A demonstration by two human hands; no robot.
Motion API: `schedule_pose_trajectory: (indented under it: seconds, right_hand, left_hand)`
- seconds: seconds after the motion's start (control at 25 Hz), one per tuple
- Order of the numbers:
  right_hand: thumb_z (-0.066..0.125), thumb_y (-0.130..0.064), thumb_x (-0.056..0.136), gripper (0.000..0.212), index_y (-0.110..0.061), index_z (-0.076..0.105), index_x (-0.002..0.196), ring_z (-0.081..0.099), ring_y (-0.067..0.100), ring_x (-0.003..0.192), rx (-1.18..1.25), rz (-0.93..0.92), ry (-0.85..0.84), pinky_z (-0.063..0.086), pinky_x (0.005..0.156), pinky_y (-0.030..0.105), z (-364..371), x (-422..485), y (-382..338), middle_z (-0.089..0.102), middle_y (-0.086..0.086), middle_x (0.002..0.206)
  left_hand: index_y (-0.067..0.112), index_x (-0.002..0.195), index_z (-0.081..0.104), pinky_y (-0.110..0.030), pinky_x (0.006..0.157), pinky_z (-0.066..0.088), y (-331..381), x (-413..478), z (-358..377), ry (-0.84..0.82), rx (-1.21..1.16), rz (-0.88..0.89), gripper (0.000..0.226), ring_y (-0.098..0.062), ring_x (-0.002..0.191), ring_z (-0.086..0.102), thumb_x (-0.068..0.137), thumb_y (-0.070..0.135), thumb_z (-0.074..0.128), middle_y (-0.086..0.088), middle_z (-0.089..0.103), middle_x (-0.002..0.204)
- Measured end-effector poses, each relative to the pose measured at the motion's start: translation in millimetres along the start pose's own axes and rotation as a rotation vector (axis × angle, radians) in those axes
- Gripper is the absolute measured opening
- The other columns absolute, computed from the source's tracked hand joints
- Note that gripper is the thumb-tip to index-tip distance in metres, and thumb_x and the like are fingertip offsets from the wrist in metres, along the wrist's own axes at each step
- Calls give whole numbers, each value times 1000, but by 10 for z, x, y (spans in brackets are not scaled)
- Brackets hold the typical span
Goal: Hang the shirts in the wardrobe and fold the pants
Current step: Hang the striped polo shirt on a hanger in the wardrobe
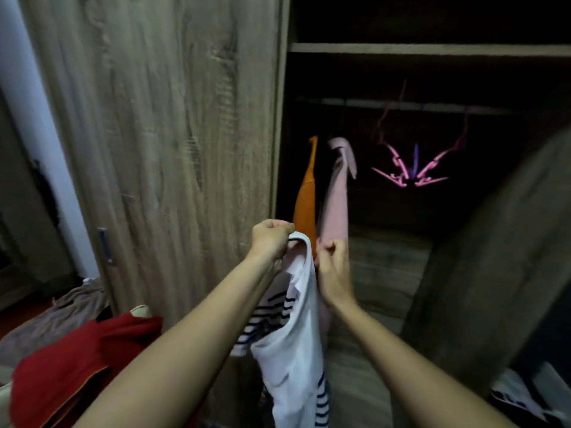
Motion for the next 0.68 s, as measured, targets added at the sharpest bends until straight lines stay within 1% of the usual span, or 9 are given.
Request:
schedule_pose_trajectory:
  seconds: [0.08, 0.16, 0.24, 0.28, 0.36, 0.44, 0.56, 0.6, 0.68]
  right_hand:
    - [53, -40, 75, 36, -14, 36, 92, 51, -4, 66, -35, -58, -88, 39, 60, 18, -53, -243, 67, 45, -8, 75]
    - [62, -35, 71, 44, -21, 28, 95, 59, 12, 76, -305, -81, -152, 39, 59, 27, -134, -263, 205, 48, -5, 82]
    - [60, -19, 78, 43, -23, 22, 98, 61, 31, 86, -573, -65, -185, 37, 62, 28, -234, -192, 372, 52, 3, 94]
    - [56, -13, 81, 39, -23, 22, 98, 61, 32, 86, -614, -49, -188, 39, 62, 29, -305, -151, 459, 53, 5, 95]
    - [51, -6, 85, 28, -23, 31, 97, 60, 25, 83, -567, -48, -172, 40, 62, 24, -463, -66, 529, 52, 2, 92]
    - [51, 1, 84, 22, -19, 52, 92, 55, 22, 86, -583, -167, -119, 36, 66, 20, -632, 87, 434, 57, 4, 95]
    - [56, 3, 75, 21, -10, 71, 77, 54, 34, 86, -718, -441, 74, 34, 71, 24, -879, 457, 46, 67, 9, 96]
    - [55, 2, 76, 22, -10, 72, 81, 54, 35, 87, -767, -471, 97, 38, 70, 26, -932, 548, -85, 67, 8, 98]
    - [53, -4, 83, 27, -13, 65, 106, 51, 31, 99, -947, -399, 6, 47, 73, 35, -914, 667, -228, 58, 2, 117]
  left_hand:
    - [8, 54, 51, -14, 38, 41, 31, -53, 246, -38, 15, 3, 34, -13, 44, 44, 82, -10, 52, -5, 43, 46]
    - [8, 47, 49, -15, 40, 40, 133, -103, 410, -47, 25, 10, 37, -8, 32, 42, 79, -10, 52, 1, 40, 33]
    - [5, 51, 50, -15, 40, 43, 286, -129, 444, -21, -23, 33, 30, -7, 31, 45, 76, -10, 55, 2, 42, 33]
    - [3, 53, 52, -15, 41, 43, 365, -128, 425, -7, -43, 46, 26, -9, 33, 48, 75, -9, 58, -1, 45, 36]
    - [0, 58, 56, -18, 46, 45, 484, -125, 351, 17, -63, 54, 16, -16, 42, 54, 72, -6, 63, -7, 51, 43]
    - [-2, 65, 60, -23, 55, 46, 566, -89, 222, 44, 6, 114, 10, -21, 55, 59, 65, 3, 69, -11, 57, 53]
    - [6, 90, 66, -31, 71, 52, 674, -7, 20, 123, 343, 304, 40, -23, 79, 65, 56, 26, 70, -6, 66, 79]
    - [13, 98, 67, -29, 76, 51, 709, -35, -53, 215, 457, 369, 40, -19, 87, 64, 61, 28, 69, 0, 68, 88]
    - [17, 99, 70, -25, 76, 47, 779, -139, -146, 355, 531, 485, 28, -16, 91, 63, 73, 28, 65, 2, 70, 93]
Point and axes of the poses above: each hand's wrist, its own x-axis towards the middle knuckle, its own z-axis out of the palm, y = z × x, the point moved 5 cm from there along x, towards the middle knuckle
